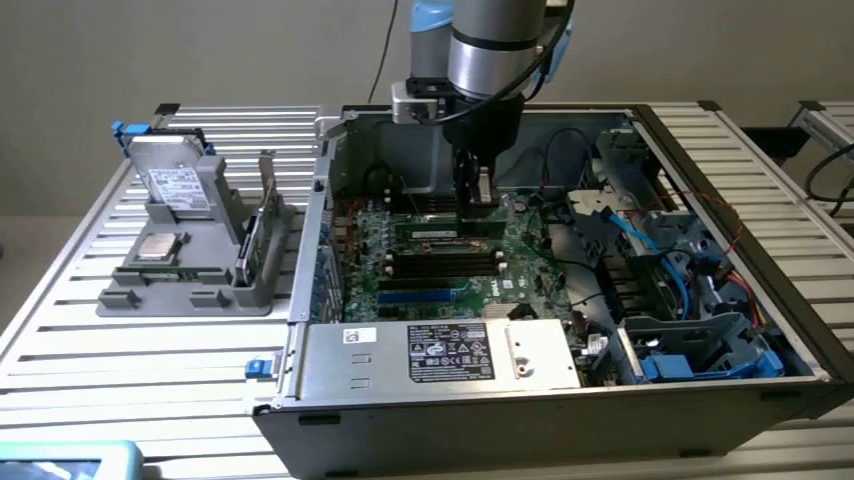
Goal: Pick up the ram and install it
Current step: 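Insert the ram into the slot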
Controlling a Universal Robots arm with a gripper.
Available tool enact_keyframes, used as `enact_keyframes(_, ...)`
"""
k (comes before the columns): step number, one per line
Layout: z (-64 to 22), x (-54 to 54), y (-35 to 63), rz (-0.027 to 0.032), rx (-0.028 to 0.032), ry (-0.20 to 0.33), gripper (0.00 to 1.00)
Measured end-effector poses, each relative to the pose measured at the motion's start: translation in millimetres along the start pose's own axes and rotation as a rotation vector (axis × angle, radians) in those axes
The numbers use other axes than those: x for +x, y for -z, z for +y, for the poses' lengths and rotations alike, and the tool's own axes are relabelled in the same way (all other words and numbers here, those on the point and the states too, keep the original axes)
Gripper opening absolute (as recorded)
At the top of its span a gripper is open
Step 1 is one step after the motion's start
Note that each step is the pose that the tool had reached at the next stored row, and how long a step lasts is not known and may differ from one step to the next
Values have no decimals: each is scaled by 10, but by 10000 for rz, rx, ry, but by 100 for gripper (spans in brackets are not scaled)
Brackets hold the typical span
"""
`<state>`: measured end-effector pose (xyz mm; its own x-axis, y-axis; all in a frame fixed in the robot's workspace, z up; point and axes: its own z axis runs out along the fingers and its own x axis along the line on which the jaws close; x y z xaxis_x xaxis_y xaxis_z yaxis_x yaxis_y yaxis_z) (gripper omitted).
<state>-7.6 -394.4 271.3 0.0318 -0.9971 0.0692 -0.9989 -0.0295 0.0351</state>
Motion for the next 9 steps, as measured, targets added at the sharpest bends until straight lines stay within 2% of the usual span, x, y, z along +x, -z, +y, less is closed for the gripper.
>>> enact_keyframes(9, -2, -6, -105, 0, 8, 0, 13)
